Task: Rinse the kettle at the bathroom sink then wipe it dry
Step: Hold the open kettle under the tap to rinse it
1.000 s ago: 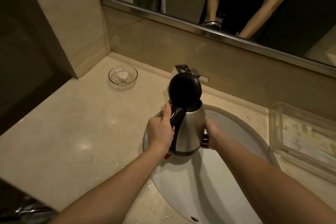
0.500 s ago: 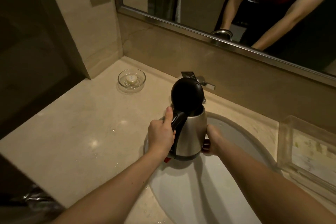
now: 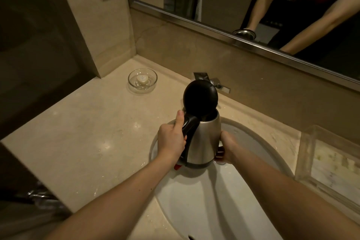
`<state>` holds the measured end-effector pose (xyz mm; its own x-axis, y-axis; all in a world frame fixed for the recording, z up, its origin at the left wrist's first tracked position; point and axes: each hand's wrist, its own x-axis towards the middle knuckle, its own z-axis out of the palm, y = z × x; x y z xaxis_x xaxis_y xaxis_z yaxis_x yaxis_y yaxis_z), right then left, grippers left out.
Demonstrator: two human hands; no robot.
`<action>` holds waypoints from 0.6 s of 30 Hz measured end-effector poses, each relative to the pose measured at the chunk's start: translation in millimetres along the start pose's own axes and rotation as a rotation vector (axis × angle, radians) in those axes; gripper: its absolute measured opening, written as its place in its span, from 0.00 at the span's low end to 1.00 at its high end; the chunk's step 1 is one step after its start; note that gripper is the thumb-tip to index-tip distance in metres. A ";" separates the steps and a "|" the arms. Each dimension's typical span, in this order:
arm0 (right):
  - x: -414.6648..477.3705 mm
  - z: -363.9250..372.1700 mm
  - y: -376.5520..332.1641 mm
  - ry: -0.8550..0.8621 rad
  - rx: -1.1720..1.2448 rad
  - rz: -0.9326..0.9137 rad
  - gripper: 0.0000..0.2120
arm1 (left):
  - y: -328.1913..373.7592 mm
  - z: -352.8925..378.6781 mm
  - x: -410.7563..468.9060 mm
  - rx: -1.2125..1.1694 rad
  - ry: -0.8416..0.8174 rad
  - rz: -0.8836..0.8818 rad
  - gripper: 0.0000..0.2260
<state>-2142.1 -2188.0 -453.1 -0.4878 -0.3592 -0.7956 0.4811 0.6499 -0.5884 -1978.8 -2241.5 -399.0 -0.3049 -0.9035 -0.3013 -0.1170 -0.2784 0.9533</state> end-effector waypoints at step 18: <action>2.8 1.8 -4.4 0.038 0.008 0.012 0.18 | -2.0 1.9 5.4 -0.013 0.003 0.005 0.28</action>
<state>-2144.3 -2193.0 -453.0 -0.5096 -0.3256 -0.7964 0.4925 0.6486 -0.5803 -1982.0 -2245.3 -402.5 -0.3026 -0.9058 -0.2966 -0.1033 -0.2782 0.9550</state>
